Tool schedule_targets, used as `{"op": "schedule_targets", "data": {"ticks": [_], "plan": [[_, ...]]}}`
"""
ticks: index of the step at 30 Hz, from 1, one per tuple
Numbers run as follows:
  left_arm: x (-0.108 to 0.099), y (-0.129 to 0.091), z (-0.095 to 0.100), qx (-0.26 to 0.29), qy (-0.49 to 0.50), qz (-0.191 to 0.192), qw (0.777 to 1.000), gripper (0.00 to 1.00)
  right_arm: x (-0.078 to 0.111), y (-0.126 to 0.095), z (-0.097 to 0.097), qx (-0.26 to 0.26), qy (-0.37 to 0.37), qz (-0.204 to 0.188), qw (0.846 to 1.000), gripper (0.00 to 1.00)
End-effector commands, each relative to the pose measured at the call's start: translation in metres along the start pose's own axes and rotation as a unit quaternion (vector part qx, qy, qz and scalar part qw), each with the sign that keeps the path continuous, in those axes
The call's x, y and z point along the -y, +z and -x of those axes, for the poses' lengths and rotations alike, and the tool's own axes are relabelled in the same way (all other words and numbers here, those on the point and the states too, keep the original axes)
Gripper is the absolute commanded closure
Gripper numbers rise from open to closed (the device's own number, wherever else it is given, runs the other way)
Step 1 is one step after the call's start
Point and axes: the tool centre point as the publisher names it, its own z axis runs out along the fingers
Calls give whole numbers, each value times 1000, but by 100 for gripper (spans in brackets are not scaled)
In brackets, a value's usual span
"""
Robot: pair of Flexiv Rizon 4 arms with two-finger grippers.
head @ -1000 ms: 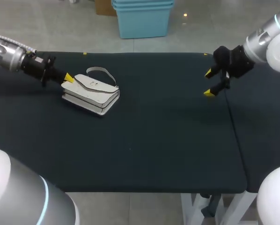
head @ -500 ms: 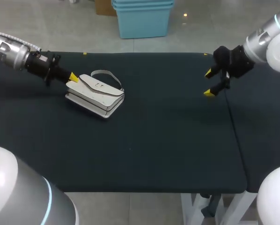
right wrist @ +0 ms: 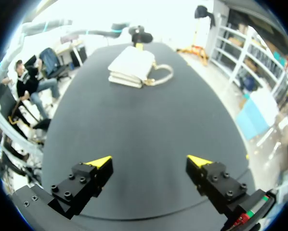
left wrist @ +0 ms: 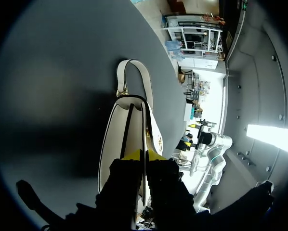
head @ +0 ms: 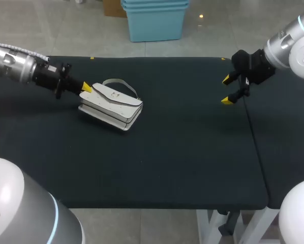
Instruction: Pick up the bag, open it, inspect its contents, close it, and place it on the opposite side
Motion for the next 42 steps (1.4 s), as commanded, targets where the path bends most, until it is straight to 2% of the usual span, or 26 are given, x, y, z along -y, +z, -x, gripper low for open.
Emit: {"op": "schedule_targets", "data": {"ticks": [1,5,8,13,17,21,22,24,25,29,34,42], "plan": [[-9,25,5,-4,5,-256,967,100,0,0,0,0,0,0,1000,0],[-14,43,0,1,11,-228,974,100,0,0,0,0,0,0,1000,0],[-18,57,-5,7,14,-226,974,100,0,0,0,0,0,0,1000,0],[-26,74,-15,12,15,-264,964,100,0,0,0,0,0,0,1000,0],[-37,86,-20,-1,22,-278,960,100,0,0,0,0,0,0,1000,0],[-40,100,-22,8,28,-311,950,100,0,0,0,0,0,0,1000,0],[-41,105,-22,8,32,-329,944,100,0,0,0,0,0,0,1000,0],[-41,113,-23,2,17,-326,945,100,0,0,0,0,0,0,1000,0],[-44,118,-24,-3,21,-343,939,100,0,0,0,0,0,0,1000,0],[-50,136,-28,-12,24,-362,932,100,0,0,0,0,0,0,1000,0],[-51,153,-36,-12,25,-355,935,100,0,0,0,0,0,0,1000,0],[-44,165,-45,-7,19,-337,941,100,0,0,0,0,0,0,1000,0]]}}
